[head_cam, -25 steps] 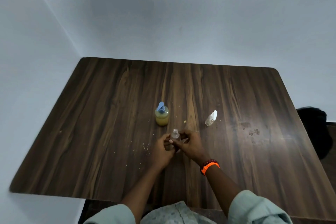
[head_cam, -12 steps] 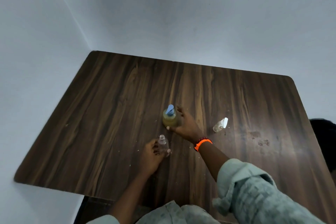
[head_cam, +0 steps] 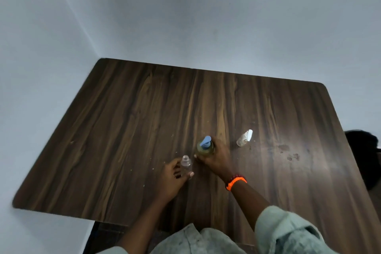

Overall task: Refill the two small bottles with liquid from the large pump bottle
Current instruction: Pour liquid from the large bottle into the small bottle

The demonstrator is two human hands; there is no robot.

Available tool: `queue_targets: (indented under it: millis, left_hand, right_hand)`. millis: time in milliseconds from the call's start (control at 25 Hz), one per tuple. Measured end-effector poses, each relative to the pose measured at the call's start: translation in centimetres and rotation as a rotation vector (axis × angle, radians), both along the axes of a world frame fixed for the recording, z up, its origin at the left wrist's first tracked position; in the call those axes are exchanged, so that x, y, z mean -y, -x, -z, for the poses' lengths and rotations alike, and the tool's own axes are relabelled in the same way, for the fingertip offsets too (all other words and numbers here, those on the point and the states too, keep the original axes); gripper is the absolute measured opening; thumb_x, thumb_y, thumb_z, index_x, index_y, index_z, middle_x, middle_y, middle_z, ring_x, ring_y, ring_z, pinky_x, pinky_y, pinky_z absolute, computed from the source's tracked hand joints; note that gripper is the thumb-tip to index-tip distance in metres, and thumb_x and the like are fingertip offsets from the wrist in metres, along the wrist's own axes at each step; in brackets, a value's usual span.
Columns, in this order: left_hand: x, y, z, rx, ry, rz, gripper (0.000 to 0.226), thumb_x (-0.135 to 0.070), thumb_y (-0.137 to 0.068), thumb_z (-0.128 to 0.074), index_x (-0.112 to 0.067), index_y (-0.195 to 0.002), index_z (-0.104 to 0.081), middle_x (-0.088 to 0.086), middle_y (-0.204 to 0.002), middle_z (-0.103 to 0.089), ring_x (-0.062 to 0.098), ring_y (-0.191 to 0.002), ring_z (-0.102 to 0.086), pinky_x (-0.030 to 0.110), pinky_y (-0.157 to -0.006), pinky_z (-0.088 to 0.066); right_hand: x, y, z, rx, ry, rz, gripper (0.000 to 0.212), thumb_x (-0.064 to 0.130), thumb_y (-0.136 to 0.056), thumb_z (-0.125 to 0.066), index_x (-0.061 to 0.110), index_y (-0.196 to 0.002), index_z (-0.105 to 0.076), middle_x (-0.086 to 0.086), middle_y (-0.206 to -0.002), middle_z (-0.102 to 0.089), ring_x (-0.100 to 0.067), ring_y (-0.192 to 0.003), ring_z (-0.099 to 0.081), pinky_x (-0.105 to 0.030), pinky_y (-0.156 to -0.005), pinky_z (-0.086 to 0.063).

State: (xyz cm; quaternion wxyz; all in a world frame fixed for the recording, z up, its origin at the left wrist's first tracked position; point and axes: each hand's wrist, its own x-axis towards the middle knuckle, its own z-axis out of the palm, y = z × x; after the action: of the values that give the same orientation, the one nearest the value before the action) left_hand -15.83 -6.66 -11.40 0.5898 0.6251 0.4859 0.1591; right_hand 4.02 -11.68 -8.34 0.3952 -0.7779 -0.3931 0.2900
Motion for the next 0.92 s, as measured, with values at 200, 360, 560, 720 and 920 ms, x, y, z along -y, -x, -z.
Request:
queue_targets:
  millis: [200, 360, 560, 720, 920]
  left_hand:
    - [1.8, -1.7, 0.9, -0.018, -0.007, 0.089, 0.059, -0.002, -0.079, -0.089, -0.006, -0.132, -0.066, 0.003, -0.119, -0.075, 0.008, -0.109, -0.071, 0.010, -0.089, -0.057]
    - [2.9, -2.8, 0.6, 0.000, -0.038, 0.123, 0.060, -0.035, -0.066, -0.092, -0.023, -0.120, -0.070, 0.001, -0.113, -0.080, 0.016, -0.108, -0.076, 0.030, -0.096, -0.061]
    - [3.1, -3.0, 0.3, -0.003, -0.058, 0.160, 0.052, -0.023, -0.074, -0.093, -0.029, -0.120, -0.068, -0.003, -0.113, -0.079, 0.012, -0.110, -0.075, 0.031, -0.099, -0.060]
    - [3.2, -3.0, 0.1, -0.020, -0.075, 0.165, 0.058, -0.034, -0.070, -0.091, -0.027, -0.123, -0.070, -0.005, -0.113, -0.080, 0.008, -0.108, -0.076, 0.030, -0.099, -0.061]
    - [3.5, -3.3, -0.1, -0.031, -0.091, 0.195, 0.051, -0.013, -0.080, -0.091, -0.021, -0.126, -0.070, -0.009, -0.111, -0.077, -0.007, -0.104, -0.072, 0.014, -0.092, -0.058]
  right_hand:
    - [8.0, 0.0, 1.6, -0.113, 0.028, 0.126, 0.055, 0.039, -0.070, -0.090, 0.024, -0.116, -0.064, 0.006, -0.108, -0.074, -0.012, -0.100, -0.072, -0.045, -0.090, -0.060]
    - [11.9, 0.8, 0.7, -0.117, 0.030, 0.217, 0.070, 0.035, -0.071, -0.094, 0.025, -0.130, -0.057, 0.008, -0.118, -0.071, -0.005, -0.109, -0.068, -0.036, -0.098, -0.058]
    - [14.3, -1.0, -1.6, -0.499, -0.085, 0.173, 0.085, 0.057, -0.073, -0.074, 0.028, -0.148, -0.045, 0.013, -0.147, -0.053, 0.005, -0.133, -0.052, -0.014, -0.103, -0.047]
    - [14.1, -2.2, -2.5, -0.670, -0.121, 0.260, 0.078, 0.074, -0.082, -0.050, 0.029, -0.146, -0.053, 0.008, -0.149, -0.058, -0.004, -0.138, -0.052, -0.051, -0.124, -0.032]
    - [10.7, -0.9, -2.6, -0.577, -0.120, 0.135, 0.090, 0.086, -0.071, -0.054, 0.010, -0.118, -0.068, 0.010, -0.116, -0.066, 0.010, -0.103, -0.066, -0.001, -0.083, -0.047]
